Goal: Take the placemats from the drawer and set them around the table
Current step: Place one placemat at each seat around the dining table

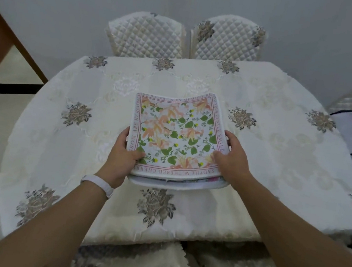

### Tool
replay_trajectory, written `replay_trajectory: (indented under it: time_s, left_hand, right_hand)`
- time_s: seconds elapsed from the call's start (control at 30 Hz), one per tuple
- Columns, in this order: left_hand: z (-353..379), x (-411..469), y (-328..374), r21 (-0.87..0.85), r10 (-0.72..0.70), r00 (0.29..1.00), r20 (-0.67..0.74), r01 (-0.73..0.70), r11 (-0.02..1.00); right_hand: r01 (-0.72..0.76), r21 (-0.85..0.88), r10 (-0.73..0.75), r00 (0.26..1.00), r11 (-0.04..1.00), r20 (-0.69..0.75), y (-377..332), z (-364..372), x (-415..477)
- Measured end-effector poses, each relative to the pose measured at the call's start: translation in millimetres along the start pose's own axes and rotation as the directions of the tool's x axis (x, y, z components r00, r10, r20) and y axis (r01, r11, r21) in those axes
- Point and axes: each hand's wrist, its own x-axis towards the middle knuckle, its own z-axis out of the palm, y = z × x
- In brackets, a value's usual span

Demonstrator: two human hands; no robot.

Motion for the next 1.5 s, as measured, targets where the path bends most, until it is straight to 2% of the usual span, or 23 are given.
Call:
replay_trajectory:
  time_s: [0.4, 0.67, 0.87, 0.97, 1.07, 1.2, 1.5]
  left_hand:
    - [41.9, 141.3, -24.4, 0.052, -0.012, 1.000, 0.021, 0.010, 0.999]
    - [53.5, 181.2, -65.3, 0.143, -0.066, 0.997, -0.030, 0.070, 0.987]
    - [54.5, 177.3, -68.7, 0.376, 0.056, 0.995, -0.084, -0.020, 0.926]
    - [48.4, 178.4, -75.0, 0.460, 0.097, 0.988, -0.122, -0.030, 0.887]
    - [52.4, 169.6, -61.5, 0.432, 0.125, 0.978, -0.169, -0.040, 0.901]
    - [58.0, 164.6, -51.8, 0.240, 0.030, 0.978, -0.207, 0.021, 0.970]
    - [37.7, 107.5, -34.9, 0.100, 0.002, 0.972, -0.237, 0.023, 0.995]
  right_hand:
    - [-0.049, -0.091, 0.043, 0.997, 0.995, -0.070, 29.4, 24.2, 127.0]
    - [-0.127, -0.136, 0.117, 0.990, 0.982, -0.080, 72.1, 38.2, 166.8]
    - [-0.201, -0.294, 0.173, 0.978, 0.934, -0.119, 82.6, 45.0, 168.3]
    - [-0.194, -0.302, 0.154, 0.977, 0.933, -0.151, 74.2, 44.7, 165.6]
    - [-0.207, -0.208, 0.169, 0.968, 0.956, -0.186, 68.0, 44.5, 164.4]
    - [-0.223, -0.084, 0.211, 0.968, 0.971, -0.133, 60.6, 38.7, 161.0]
    - [-0.134, 0.067, 0.140, 0.986, 0.989, -0.095, 36.3, 26.6, 107.1]
